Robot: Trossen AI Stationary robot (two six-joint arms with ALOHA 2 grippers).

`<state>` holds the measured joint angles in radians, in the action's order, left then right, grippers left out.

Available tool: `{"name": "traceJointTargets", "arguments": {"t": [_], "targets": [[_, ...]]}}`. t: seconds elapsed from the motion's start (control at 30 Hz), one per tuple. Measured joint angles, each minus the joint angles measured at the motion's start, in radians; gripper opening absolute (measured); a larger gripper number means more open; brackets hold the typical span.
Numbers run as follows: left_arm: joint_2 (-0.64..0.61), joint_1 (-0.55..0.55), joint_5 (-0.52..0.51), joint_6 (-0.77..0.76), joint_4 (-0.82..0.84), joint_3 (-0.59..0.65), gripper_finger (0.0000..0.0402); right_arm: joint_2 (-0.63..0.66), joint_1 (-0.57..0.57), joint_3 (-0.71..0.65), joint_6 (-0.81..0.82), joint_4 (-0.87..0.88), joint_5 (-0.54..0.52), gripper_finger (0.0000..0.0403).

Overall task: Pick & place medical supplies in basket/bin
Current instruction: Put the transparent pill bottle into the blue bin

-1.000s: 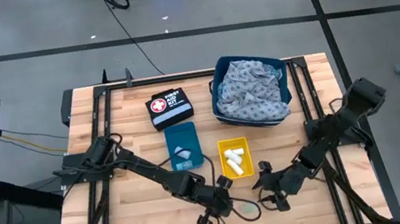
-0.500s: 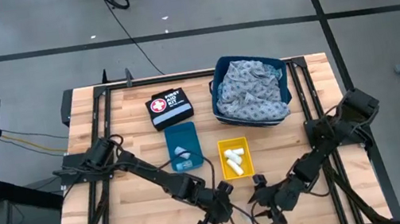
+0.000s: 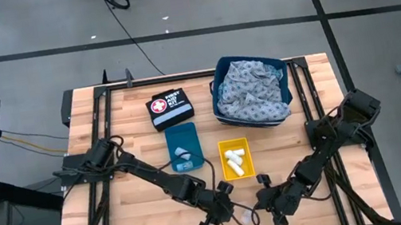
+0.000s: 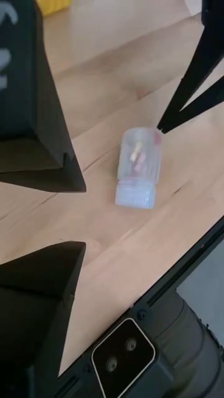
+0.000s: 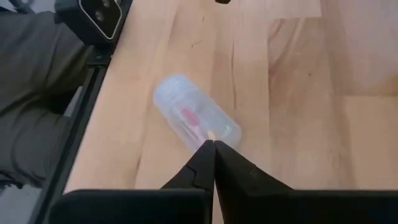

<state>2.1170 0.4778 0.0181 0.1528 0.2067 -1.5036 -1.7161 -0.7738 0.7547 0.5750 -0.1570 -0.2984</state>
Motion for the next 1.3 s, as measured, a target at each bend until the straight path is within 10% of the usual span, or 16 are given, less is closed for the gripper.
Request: {"name": "traceJointTargets", "arguments": {"t": [0.4,0.8,1.1,1.3], "targets": [[0.001,0.0,-0.001,-0.02,0.034,0.0,0.0144,-0.113,0.025,0.039,0.027,-0.012,0.189,0.0002],[0.001,0.001,-0.007,-0.052,0.104,0.0,0.0144,-0.192,0.105,0.202,-0.137,0.029,0.066,0.0001],[0.001,0.014,0.065,-0.058,0.176,0.0,0.0144,-0.189,0.052,0.213,-0.136,-0.043,0.441,0.0],[0.001,0.011,0.051,-0.058,0.166,0.0,0.0144,-0.258,0.044,0.219,-0.123,-0.282,0.459,0.0]]}}
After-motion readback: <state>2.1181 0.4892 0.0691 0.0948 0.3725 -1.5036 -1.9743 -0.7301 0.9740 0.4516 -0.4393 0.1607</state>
